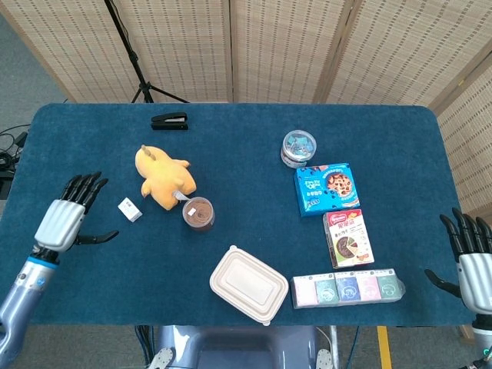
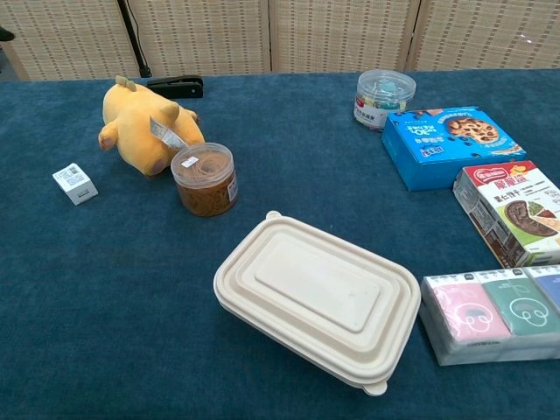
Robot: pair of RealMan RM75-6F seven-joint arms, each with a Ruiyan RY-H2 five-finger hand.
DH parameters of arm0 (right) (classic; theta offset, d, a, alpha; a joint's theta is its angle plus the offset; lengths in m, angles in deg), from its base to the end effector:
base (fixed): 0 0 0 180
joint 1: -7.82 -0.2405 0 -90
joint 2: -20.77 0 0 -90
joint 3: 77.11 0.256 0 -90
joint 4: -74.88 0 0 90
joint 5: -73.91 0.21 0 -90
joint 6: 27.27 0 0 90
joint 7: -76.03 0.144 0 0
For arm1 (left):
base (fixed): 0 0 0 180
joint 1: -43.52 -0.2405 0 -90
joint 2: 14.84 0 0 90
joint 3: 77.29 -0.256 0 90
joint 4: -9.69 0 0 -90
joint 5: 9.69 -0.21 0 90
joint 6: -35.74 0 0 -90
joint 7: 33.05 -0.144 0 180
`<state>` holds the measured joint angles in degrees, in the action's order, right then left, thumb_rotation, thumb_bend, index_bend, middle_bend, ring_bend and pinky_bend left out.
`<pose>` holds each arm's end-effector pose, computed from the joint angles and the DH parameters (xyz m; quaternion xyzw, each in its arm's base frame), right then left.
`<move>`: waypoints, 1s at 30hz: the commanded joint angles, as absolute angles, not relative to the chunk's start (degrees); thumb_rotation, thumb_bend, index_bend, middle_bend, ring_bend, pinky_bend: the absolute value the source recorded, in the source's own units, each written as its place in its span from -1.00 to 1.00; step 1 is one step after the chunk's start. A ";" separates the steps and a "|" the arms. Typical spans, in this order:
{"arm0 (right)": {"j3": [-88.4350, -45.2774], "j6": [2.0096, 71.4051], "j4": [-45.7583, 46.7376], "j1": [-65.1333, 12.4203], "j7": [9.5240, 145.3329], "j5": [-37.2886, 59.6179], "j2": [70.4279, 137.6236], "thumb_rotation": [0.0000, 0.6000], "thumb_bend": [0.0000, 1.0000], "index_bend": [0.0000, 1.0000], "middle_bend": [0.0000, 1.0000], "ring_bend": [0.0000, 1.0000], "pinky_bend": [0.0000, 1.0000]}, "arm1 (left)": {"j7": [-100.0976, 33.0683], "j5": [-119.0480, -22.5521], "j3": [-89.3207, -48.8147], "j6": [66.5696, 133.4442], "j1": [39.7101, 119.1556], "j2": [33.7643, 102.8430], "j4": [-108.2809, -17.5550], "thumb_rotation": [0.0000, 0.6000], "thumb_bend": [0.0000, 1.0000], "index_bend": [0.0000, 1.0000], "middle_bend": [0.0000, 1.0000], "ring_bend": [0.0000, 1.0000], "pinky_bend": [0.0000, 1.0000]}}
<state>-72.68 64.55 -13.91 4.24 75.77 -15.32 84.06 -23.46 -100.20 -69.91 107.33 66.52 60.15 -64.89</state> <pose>-0.3107 -0.1791 0.1854 0.5913 -0.3142 0.4125 0.6176 -0.2758 0.2987 0.1048 -0.6811 -0.3382 -0.4379 0.4796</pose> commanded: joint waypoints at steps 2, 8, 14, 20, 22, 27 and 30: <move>-71.97 62.06 -13.55 3.23 75.06 -13.40 84.69 1.00 -1.00 -1.00 -1.00 -1.00 -1.00 | -16.46 -101.44 -67.77 99.56 76.29 68.55 -50.60 -0.83 -1.00 -1.00 -1.00 -1.00 -1.00; -71.08 58.69 -12.62 2.03 73.78 -10.31 85.76 1.00 -1.00 -1.00 -1.00 -1.00 -1.00 | -11.50 -101.56 -67.23 95.49 83.38 74.62 -38.60 -0.82 -1.00 -1.00 -1.00 -1.00 -1.00; -70.58 55.23 -11.30 0.76 72.65 -7.73 86.87 1.00 -1.00 -1.00 -1.00 -1.00 -1.00 | -9.28 -100.50 -67.77 89.89 88.85 79.47 -29.05 -0.83 -1.00 -1.00 -1.00 -1.00 -1.00; -70.23 54.04 -10.78 0.11 72.81 -6.93 87.21 1.00 -1.00 -1.00 -1.00 -1.00 -1.00 | -3.88 -100.84 -69.56 85.63 93.54 84.12 -20.29 -0.82 -1.00 -1.00 -1.00 -1.00 -1.00; -70.13 53.99 -10.63 0.11 72.93 -6.68 87.25 1.00 -1.00 -1.00 -1.00 -1.00 -1.00 | -1.86 -101.46 -70.54 85.32 94.76 85.75 -17.42 -0.82 -1.00 -1.00 -1.00 -1.00 -1.00; -70.03 53.67 -10.57 0.09 73.71 -6.29 87.09 1.00 -1.00 -1.00 -1.00 -1.00 -1.00 | 2.01 -102.91 -73.11 85.40 96.50 89.89 -10.49 -0.82 -1.00 -1.00 -1.00 -1.00 -1.00; -69.95 53.83 -10.61 0.13 74.11 -6.33 86.94 1.00 -1.00 -1.00 -1.00 -1.00 -1.00 | 4.21 -103.41 -74.39 84.77 97.09 91.88 -7.51 -0.82 -1.00 -1.00 -1.00 -1.00 -1.00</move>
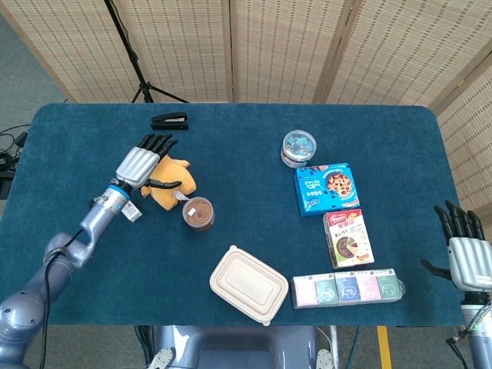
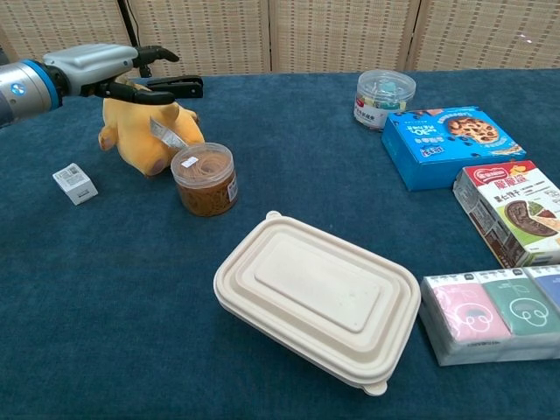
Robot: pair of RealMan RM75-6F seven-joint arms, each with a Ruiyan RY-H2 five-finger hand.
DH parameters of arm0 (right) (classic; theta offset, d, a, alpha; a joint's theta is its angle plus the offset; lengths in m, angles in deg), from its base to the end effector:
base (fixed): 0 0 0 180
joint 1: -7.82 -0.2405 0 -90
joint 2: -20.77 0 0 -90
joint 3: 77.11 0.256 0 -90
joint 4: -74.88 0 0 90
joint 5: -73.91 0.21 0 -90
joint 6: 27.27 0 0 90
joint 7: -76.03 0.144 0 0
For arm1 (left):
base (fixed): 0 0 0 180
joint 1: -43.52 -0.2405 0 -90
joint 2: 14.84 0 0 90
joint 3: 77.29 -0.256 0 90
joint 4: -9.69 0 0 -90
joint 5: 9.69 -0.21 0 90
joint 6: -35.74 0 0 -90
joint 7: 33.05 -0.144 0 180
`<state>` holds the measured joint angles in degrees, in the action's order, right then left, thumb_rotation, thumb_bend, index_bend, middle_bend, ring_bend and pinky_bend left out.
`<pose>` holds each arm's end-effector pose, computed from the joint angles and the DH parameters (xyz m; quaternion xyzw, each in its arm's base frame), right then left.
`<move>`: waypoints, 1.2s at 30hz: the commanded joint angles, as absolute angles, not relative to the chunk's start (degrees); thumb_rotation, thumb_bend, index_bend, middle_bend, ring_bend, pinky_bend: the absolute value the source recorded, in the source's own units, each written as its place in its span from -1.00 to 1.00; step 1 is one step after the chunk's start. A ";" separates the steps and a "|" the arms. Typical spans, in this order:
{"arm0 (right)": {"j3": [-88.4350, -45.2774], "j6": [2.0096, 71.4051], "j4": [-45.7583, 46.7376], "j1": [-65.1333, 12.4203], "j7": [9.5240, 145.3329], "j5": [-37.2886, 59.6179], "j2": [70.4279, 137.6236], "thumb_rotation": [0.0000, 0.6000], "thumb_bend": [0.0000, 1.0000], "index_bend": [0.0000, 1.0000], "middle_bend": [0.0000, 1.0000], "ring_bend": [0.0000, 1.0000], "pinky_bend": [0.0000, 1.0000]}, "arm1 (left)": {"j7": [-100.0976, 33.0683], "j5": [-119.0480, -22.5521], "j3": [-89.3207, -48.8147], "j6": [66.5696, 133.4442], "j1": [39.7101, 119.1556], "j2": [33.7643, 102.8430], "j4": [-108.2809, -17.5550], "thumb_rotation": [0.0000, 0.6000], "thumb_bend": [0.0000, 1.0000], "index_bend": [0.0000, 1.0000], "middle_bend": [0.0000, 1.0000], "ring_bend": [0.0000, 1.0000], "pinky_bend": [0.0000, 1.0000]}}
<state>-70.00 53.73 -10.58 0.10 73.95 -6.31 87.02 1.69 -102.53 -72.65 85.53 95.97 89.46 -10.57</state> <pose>-0.3323 -0.2141 0.1678 0.5849 -0.3624 0.3576 0.6314 -0.2089 0.4660 0.0099 -0.7547 -0.3144 -0.3788 0.4337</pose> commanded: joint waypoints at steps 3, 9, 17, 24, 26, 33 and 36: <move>-69.95 54.30 -10.70 0.27 74.48 -6.65 86.75 1.00 -1.00 -1.00 -1.00 -1.00 -1.00 | 6.55 -103.69 -75.65 83.40 97.59 94.00 -4.66 -0.81 -1.00 -1.00 -1.00 -1.00 -1.00; -70.27 54.00 -11.33 0.33 76.62 -7.24 86.00 1.00 -1.00 -1.00 -1.00 -1.00 -1.00 | 9.67 -103.96 -77.30 82.40 97.73 96.42 -1.89 -0.81 -1.00 -1.00 -1.00 -1.00 -1.00; -70.33 53.50 -11.52 0.14 77.90 -7.36 85.38 1.00 -1.00 -1.00 -1.00 -1.00 -1.00 | 11.58 -104.93 -79.61 84.61 97.10 98.02 -0.81 -0.81 -1.00 -1.00 -1.00 -1.00 -1.00; -70.45 53.82 -11.68 0.23 78.25 -7.74 85.15 1.00 -1.00 -1.00 -1.00 -1.00 -1.00 | 10.48 -105.68 -80.88 89.31 96.62 98.14 -1.69 -0.81 -1.00 -1.00 -1.00 -1.00 -1.00; -70.50 53.82 -11.66 0.26 78.45 -7.80 85.06 1.00 -1.00 -1.00 -1.00 -1.00 -1.00 | 9.84 -105.87 -81.21 90.77 96.40 98.01 -2.08 -0.82 -1.00 -1.00 -1.00 -1.00 -1.00; -70.60 54.15 -11.72 0.37 78.94 -8.15 84.87 1.00 -1.00 -1.00 -1.00 -1.00 -1.00 | 8.74 -106.02 -81.73 94.38 96.01 97.21 -3.90 -0.82 -1.00 -1.00 -1.00 -1.00 -1.00; -70.66 54.06 -11.65 0.39 79.04 -8.10 84.82 1.00 -1.00 -1.00 -1.00 -1.00 -1.00 | 8.23 -105.40 -81.27 95.48 95.87 96.78 -4.40 -0.82 -1.00 -1.00 -1.00 -1.00 -1.00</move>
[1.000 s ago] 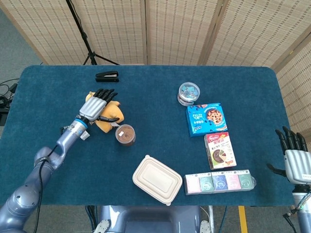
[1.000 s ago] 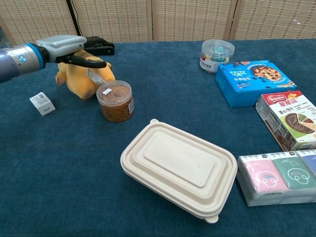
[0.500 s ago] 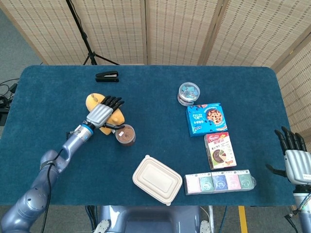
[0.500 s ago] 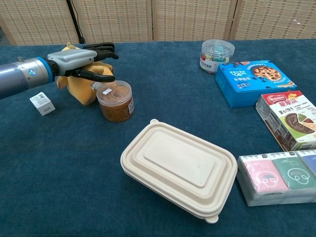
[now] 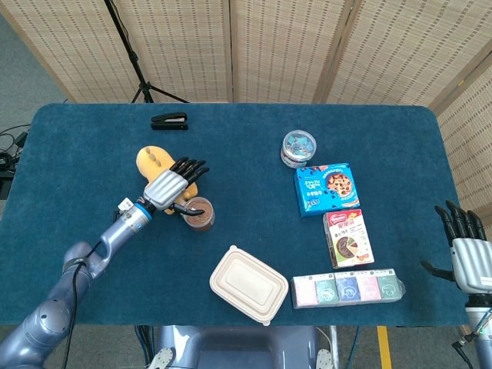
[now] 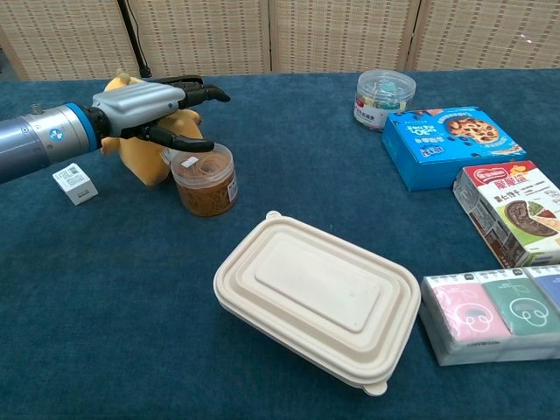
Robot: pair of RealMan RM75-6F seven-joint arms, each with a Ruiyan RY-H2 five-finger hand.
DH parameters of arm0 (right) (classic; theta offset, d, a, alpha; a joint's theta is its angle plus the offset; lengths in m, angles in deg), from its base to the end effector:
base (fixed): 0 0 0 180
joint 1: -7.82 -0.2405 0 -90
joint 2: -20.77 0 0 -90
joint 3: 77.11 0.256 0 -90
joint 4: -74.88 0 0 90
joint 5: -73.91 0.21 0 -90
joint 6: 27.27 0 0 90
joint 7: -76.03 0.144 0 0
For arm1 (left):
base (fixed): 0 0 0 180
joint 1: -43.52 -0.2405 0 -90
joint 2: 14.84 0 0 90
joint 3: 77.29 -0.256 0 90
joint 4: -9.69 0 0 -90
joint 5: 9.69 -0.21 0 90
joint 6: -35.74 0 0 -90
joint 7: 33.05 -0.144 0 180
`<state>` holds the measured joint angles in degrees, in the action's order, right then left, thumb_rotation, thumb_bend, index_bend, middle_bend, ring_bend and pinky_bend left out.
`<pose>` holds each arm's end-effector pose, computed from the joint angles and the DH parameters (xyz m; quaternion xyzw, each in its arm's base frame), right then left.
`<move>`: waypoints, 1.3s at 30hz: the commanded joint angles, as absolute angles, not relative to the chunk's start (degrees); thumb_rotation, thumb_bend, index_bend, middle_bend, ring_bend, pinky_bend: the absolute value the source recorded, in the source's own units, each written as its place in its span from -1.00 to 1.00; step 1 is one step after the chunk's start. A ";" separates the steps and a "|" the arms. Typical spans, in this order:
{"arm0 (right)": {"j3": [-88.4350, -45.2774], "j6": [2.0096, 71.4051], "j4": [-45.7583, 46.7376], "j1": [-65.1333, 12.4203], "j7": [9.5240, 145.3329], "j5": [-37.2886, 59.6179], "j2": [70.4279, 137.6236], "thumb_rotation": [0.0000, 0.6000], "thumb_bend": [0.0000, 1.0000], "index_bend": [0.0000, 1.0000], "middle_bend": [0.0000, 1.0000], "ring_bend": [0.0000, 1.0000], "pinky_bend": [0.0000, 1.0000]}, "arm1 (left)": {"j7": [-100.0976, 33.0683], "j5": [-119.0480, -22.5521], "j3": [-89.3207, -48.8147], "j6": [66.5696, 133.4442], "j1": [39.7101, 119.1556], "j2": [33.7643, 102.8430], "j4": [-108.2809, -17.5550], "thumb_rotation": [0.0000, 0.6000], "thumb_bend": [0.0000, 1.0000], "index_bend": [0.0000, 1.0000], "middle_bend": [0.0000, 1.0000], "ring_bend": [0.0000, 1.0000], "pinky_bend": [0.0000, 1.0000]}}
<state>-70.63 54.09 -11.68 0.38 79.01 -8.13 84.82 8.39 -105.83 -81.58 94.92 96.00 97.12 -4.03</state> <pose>-0.3290 -0.2104 0.1760 0.5832 -0.3764 0.3813 0.6106 -0.1858 0.4334 -0.0398 -0.7981 -0.2814 -0.4071 0.3438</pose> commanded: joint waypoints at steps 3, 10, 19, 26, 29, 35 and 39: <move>-70.73 54.01 -11.72 0.38 79.14 -8.18 84.81 1.00 -1.00 -1.00 -1.00 -1.00 -1.00 | 9.10 -104.50 -80.55 95.64 95.91 96.10 -4.97 -0.82 -1.00 -1.00 -1.00 -1.00 -1.00; -70.97 53.63 -11.89 0.20 79.33 -8.45 84.83 1.00 -1.00 -1.00 -1.00 -1.00 -1.00 | 11.88 -105.36 -81.97 94.88 96.26 94.33 -7.46 -0.82 -1.00 -1.00 -1.00 -1.00 -1.00; -71.03 54.15 -12.15 0.42 78.99 -8.53 84.88 1.00 -1.00 -1.00 -1.00 -1.00 -1.00 | 11.47 -104.09 -81.73 87.49 97.98 96.46 -3.97 -0.82 -1.00 -1.00 -1.00 -1.00 -1.00; -70.95 53.84 -12.01 0.34 78.76 -8.10 85.05 1.00 -1.00 -1.00 -1.00 -1.00 -1.00 | 11.83 -102.94 -81.34 82.83 98.41 96.33 0.34 -0.83 -1.00 -1.00 -1.00 -1.00 -1.00; -70.89 53.60 -11.94 0.19 78.35 -7.90 85.21 1.00 -1.00 -1.00 -1.00 -1.00 -1.00 | 12.34 -102.39 -81.03 81.11 98.56 96.02 1.18 -0.85 -1.00 -1.00 -1.00 -1.00 -1.00; -70.94 53.85 -12.14 0.40 78.10 -7.77 85.32 1.00 -1.00 -1.00 -1.00 -1.00 -1.00 | 13.68 -100.75 -79.65 80.11 98.61 95.50 1.92 -0.88 -1.00 -1.00 -1.00 -1.00 -1.00; -70.92 54.32 -12.36 0.60 78.42 -8.00 85.09 1.00 -1.00 -1.00 -1.00 -1.00 -1.00 | 16.61 -101.56 -80.05 87.69 97.91 94.26 -0.19 -0.87 -1.00 -1.00 -1.00 -1.00 -1.00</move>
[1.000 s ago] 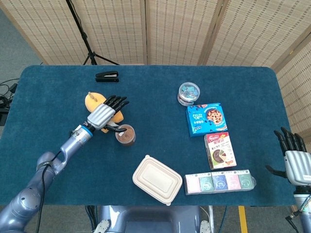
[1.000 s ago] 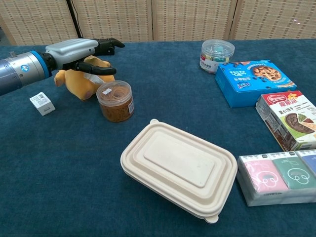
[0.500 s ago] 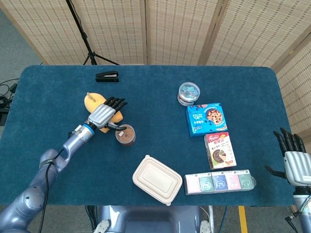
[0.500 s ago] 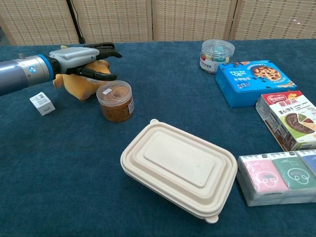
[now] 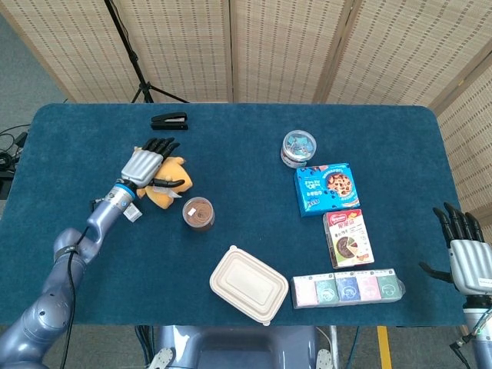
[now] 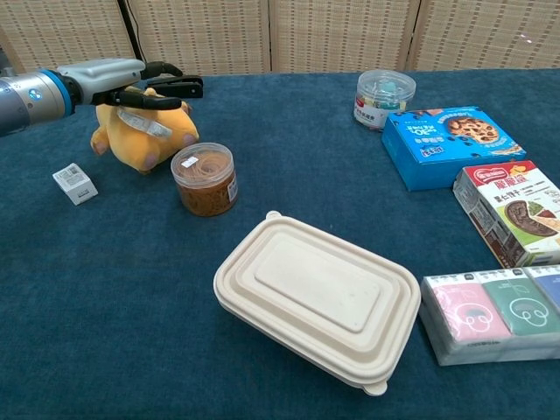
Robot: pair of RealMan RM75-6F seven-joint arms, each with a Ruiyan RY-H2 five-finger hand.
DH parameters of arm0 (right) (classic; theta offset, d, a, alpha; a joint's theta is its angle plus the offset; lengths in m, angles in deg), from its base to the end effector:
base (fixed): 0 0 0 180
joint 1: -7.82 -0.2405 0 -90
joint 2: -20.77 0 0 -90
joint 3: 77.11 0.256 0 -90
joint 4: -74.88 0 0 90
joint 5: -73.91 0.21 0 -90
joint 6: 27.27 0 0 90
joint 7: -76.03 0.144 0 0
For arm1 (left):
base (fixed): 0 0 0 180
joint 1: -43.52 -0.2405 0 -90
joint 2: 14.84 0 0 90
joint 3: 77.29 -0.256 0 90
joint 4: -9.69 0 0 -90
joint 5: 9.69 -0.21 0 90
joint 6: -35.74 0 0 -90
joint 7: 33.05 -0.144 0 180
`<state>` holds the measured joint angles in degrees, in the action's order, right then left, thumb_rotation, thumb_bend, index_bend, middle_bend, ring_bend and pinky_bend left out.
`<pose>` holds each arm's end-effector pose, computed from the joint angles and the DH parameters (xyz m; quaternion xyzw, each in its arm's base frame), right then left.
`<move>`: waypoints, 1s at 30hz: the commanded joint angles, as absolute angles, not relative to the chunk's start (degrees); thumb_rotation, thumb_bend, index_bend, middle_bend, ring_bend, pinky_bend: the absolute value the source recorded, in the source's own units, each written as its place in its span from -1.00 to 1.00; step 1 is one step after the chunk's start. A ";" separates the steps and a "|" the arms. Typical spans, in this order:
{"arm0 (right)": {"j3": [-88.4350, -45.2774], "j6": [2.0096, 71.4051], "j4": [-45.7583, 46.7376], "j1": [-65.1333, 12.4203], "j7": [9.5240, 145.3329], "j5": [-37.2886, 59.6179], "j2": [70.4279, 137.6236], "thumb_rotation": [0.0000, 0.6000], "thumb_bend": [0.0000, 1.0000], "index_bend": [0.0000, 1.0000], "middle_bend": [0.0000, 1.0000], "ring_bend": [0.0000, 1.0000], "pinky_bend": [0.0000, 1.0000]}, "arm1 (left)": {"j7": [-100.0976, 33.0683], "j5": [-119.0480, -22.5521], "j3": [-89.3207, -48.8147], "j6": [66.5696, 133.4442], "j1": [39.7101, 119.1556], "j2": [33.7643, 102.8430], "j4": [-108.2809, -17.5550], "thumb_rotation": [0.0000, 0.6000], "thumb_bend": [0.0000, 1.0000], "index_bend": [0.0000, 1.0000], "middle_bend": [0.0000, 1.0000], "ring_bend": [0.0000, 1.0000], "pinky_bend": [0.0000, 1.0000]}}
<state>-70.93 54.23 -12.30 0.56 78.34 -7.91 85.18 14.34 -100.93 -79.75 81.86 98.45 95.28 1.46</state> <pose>-0.3280 -0.2080 0.1722 0.5820 -0.3807 0.3799 0.6099 -0.2101 0.4762 -0.0008 -0.7475 -0.3566 -0.3663 0.4242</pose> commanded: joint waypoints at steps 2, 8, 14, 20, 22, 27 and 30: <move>-70.97 54.35 -12.40 0.61 78.58 -8.15 85.03 1.00 -1.00 -1.00 -1.00 -1.00 -1.00 | 17.89 -102.47 -80.68 91.89 97.46 93.84 -1.58 -0.87 -1.00 -1.00 -1.00 -1.00 -1.00; -71.22 53.79 -12.20 0.42 79.28 -8.47 84.82 1.00 -1.00 -1.00 -1.00 -1.00 -1.00 | 19.96 -105.02 -82.62 99.76 96.49 94.17 -5.37 -0.87 -1.00 -1.00 -1.00 -1.00 -1.00; -71.02 53.65 -11.90 0.46 79.83 -8.00 84.68 1.00 -1.00 -1.00 -1.00 -1.00 -1.00 | 19.51 -104.78 -82.78 96.51 96.69 96.81 -4.77 -0.87 -1.00 -1.00 -1.00 -1.00 -1.00; -70.86 53.31 -11.49 0.39 79.69 -7.41 84.90 1.00 -1.00 -1.00 -1.00 -1.00 -1.00 | 19.70 -103.47 -82.16 90.26 97.12 98.69 -1.63 -0.87 -1.00 -1.00 -1.00 -1.00 -1.00; -70.84 52.86 -11.16 0.21 79.41 -7.09 85.13 1.00 -1.00 -1.00 -1.00 -1.00 -1.00 | 20.40 -102.91 -81.84 87.49 97.46 99.19 -0.66 -0.87 -1.00 -1.00 -1.00 -1.00 -1.00; -70.61 52.38 -10.00 -0.01 77.78 -6.10 86.00 1.00 -1.00 -1.00 -1.00 -1.00 -1.00 | 20.59 -102.57 -81.88 82.79 98.14 99.56 1.83 -0.88 -1.00 -1.00 -1.00 -1.00 -1.00; -70.54 52.02 -9.64 -0.13 77.86 -5.75 86.42 1.00 -1.00 -1.00 -1.00 -1.00 -1.00 | 20.49 -101.99 -81.45 81.14 98.14 99.27 2.96 -0.87 -1.00 -1.00 -1.00 -1.00 -1.00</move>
<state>-70.56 52.09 -9.71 -0.09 77.86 -5.82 86.34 20.43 -102.37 -81.70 81.89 98.01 99.31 2.46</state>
